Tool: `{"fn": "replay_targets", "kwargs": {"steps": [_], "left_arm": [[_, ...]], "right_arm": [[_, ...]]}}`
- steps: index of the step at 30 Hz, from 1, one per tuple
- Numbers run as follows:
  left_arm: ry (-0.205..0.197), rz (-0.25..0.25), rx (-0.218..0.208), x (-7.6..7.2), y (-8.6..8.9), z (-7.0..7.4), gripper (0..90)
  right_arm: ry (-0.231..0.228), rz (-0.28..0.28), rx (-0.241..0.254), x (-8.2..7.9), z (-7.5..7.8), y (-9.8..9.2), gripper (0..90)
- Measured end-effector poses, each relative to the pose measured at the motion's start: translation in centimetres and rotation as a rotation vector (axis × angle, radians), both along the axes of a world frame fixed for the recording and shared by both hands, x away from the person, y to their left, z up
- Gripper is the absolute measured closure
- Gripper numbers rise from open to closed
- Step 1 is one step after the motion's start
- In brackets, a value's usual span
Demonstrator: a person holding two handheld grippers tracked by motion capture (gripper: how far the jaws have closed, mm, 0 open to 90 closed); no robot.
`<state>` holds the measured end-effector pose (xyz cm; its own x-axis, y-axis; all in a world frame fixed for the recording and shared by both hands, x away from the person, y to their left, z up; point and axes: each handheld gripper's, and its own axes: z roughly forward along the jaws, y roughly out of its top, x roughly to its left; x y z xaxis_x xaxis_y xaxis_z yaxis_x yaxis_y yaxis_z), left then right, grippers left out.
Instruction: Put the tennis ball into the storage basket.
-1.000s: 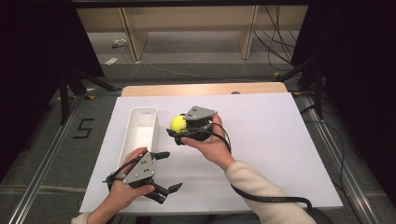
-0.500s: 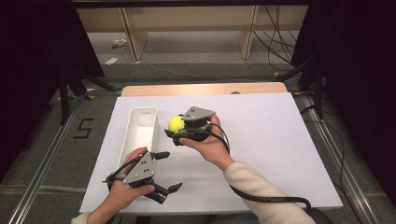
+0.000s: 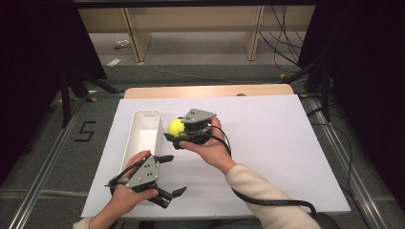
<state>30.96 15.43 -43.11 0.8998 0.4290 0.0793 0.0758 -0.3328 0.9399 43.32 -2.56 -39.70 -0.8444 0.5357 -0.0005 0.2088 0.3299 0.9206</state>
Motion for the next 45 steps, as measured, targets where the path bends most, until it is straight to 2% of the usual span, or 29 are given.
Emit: {"fn": "replay_targets", "kwargs": {"steps": [45], "left_arm": [[0.000, -0.009, 0.006, -0.1, -0.2, -0.1, 0.0]], "right_arm": [[0.023, 0.032, 0.001, 0.4, 0.7, 1.6, 26.2]]}}
